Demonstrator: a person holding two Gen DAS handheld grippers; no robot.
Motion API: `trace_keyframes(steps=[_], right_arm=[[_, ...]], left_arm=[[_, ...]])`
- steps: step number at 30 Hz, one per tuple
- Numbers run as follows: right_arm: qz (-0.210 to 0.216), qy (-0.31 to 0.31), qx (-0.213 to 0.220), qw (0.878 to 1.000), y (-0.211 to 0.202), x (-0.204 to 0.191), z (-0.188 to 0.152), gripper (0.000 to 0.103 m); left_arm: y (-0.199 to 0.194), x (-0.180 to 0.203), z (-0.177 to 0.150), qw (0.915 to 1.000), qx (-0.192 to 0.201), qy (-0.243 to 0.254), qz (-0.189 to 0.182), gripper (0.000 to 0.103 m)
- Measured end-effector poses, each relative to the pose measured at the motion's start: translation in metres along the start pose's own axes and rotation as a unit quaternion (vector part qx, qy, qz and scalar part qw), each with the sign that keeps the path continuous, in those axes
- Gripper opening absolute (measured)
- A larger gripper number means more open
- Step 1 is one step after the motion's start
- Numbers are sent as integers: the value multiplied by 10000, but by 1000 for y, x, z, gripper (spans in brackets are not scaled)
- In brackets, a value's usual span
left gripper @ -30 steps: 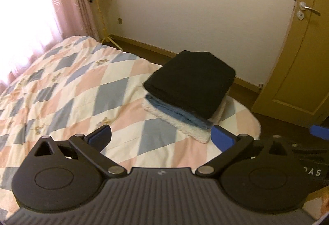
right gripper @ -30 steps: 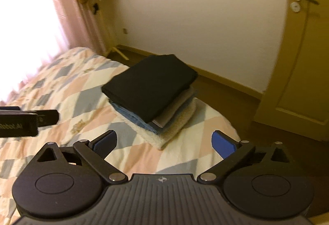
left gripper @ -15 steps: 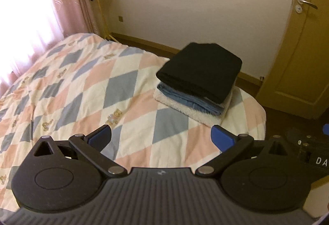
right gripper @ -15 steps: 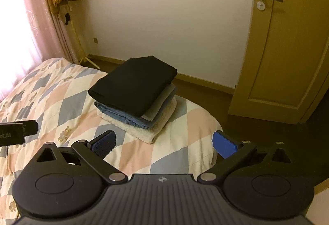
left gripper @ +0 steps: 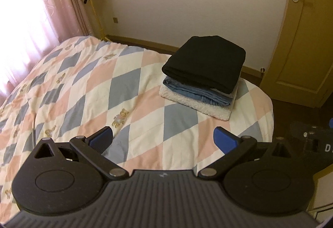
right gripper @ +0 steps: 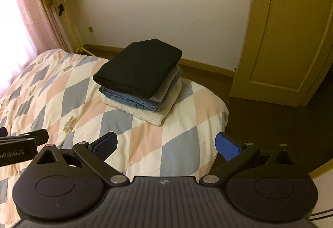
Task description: Fold clothes
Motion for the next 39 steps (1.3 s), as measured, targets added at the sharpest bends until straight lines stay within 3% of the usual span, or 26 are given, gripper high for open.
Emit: trace_keyframes(steps=[14, 39], right_arm=[[-94, -190, -202, 9996, 20, -26, 2, 103], [-256, -205, -643, 9974, 85, -18, 32, 103]], left_arm=[[33, -13, 2, 9993, -369, -71, 5, 102], [102, 1, 43, 9980, -618, -6, -122, 102]])
Point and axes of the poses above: each gripper's, at about its wrist camera, not at the fingertips, and y roughly the way its jaws point, x to its right, z to its top, the point moved 2 cm from there along y, roughly the way its jaws point, and after that the axes turned 1 degree about -x, right-handed, at the moved point
